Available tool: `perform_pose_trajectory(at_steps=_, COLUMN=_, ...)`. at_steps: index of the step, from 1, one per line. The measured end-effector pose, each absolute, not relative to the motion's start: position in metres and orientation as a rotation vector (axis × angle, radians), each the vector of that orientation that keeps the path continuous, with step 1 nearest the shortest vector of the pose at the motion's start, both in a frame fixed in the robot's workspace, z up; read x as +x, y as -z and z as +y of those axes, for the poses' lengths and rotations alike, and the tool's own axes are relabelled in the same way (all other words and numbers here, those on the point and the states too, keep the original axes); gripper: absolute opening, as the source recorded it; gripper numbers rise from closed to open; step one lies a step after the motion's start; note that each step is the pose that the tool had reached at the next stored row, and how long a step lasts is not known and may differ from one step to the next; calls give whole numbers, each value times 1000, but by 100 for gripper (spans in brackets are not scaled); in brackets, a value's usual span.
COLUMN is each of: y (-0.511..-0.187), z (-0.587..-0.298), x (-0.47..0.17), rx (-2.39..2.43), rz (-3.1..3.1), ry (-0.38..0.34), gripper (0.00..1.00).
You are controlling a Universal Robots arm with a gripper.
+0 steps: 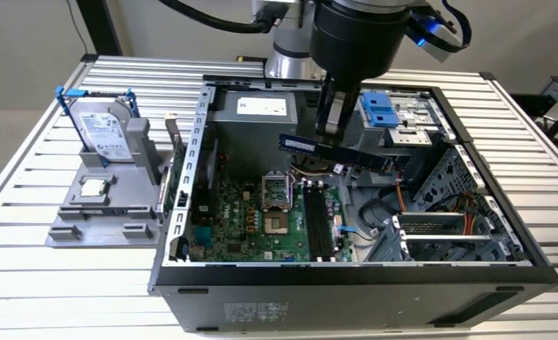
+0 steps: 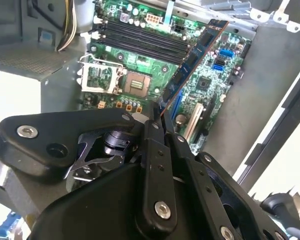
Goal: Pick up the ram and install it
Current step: 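Insert the ram into the slot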
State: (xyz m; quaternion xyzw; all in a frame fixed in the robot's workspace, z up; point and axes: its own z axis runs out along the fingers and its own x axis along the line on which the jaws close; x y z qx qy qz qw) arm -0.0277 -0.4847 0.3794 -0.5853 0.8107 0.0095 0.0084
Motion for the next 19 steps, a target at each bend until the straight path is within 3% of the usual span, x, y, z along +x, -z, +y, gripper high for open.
perform_pose_trajectory(at_steps=19, y=-379, z=-485, x=-28, rx=-1507, rz=2738, ry=-21, gripper=0)
